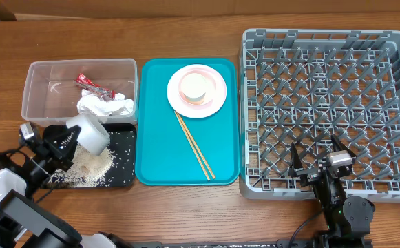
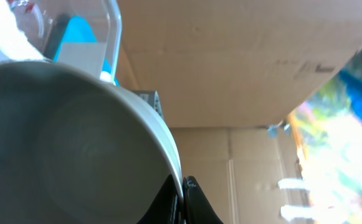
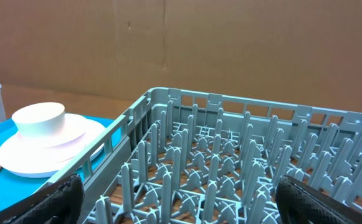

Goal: Sort waste into correct bins and load items into the dishwasher
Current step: 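Lift the rice bowl over the black tray and tip out the rice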

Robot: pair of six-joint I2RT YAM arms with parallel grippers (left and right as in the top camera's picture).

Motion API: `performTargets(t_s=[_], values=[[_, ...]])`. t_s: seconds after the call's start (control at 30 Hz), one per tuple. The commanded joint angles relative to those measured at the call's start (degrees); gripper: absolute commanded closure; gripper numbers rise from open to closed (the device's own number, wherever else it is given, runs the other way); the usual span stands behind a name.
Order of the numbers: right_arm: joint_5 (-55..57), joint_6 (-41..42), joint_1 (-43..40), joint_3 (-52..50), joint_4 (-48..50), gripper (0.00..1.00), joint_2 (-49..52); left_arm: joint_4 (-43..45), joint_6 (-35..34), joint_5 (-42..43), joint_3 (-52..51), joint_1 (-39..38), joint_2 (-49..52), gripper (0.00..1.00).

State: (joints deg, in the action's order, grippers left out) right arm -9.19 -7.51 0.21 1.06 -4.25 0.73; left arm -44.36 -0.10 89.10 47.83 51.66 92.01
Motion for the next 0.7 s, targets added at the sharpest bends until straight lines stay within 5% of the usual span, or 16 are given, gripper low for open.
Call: performTargets(t_s=[0.0,0.43,0.6,0.67], values=[[-0.3,0.0,0.4,-0.6,0.3,0.00,-0.6,-1.7,-0.2,1.5,0.0,0.4,-0.2,0.96],[-0.3,0.0,0.4,-0.6,0.3,0.00,-0.6,-8.9,4.8,1.6,0.0,0.4,-0.3,0.96],[-0.3,0.0,0.4,-0.6,0.3,0.00,-0.6,-29.0,23.6,0.2,0.3,-2.2,-6.4,0.96],[-0.3,0.0,0.4,-0.6,0.3,0.00,-0.6,-32.2,25.5,-3.4,1.4,-4.9,-9.7,0.96]])
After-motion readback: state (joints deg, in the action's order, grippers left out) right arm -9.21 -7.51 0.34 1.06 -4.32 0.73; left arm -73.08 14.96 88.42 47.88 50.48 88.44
